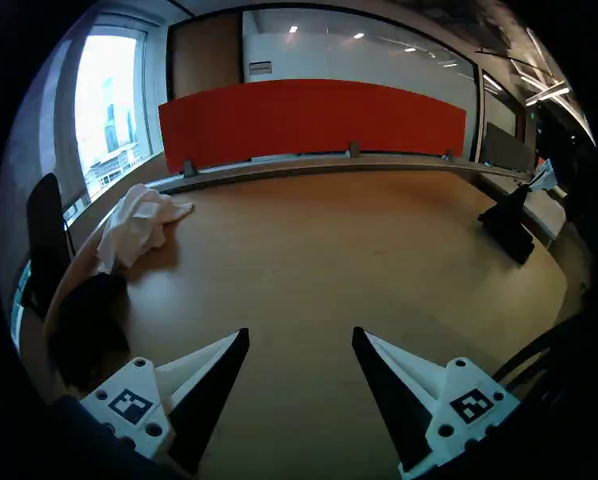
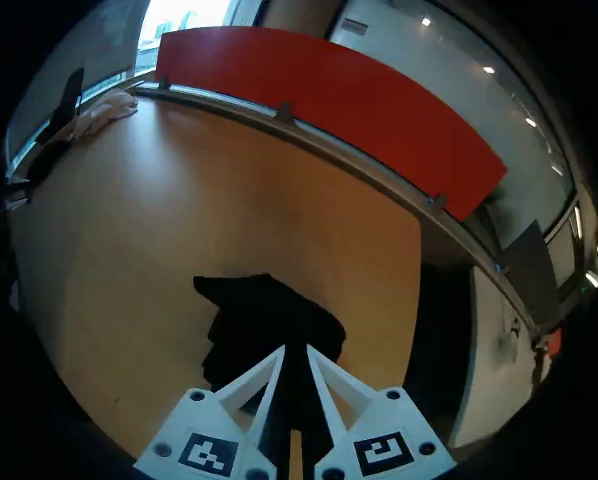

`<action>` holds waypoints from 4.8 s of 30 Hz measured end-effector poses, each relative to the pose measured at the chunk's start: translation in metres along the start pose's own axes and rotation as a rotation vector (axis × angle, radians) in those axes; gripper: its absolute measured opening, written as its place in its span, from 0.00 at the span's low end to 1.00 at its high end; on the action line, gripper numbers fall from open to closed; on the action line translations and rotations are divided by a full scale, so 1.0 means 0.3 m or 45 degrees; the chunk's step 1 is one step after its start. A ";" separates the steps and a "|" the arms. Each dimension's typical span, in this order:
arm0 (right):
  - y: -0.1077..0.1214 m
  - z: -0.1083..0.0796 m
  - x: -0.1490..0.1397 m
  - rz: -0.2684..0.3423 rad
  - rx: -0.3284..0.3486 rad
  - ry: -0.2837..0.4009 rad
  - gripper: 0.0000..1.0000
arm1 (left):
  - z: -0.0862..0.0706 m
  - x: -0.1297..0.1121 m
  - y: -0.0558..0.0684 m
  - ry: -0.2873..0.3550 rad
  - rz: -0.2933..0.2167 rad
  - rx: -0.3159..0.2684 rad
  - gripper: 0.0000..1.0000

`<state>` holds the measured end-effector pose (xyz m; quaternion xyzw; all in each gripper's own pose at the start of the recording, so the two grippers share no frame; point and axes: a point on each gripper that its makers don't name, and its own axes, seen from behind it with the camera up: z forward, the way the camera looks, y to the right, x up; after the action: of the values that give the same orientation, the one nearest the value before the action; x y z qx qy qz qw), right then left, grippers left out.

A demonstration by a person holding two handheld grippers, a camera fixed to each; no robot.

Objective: Fold towel

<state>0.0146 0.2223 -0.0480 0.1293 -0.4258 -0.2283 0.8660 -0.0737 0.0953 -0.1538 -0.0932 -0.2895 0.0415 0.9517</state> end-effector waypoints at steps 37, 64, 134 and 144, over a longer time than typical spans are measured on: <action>0.028 0.074 -0.418 0.137 -0.041 -0.279 0.04 | 0.000 0.002 0.007 -0.024 0.031 0.002 0.96; -0.033 0.199 -0.536 0.265 -0.065 -0.352 0.06 | -0.004 -0.012 0.011 -0.056 0.063 0.011 0.96; 0.048 0.186 -0.253 0.279 -0.086 -0.136 0.80 | 0.009 -0.002 -0.030 -0.045 0.024 0.050 0.96; 0.101 0.271 -0.167 0.267 -0.074 -0.116 0.79 | 0.009 -0.013 -0.041 -0.060 0.012 0.086 0.96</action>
<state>-0.0681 0.2714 -0.0203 0.0482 -0.4690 -0.1542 0.8683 -0.0781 0.0831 -0.1515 -0.0614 -0.3099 0.0577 0.9470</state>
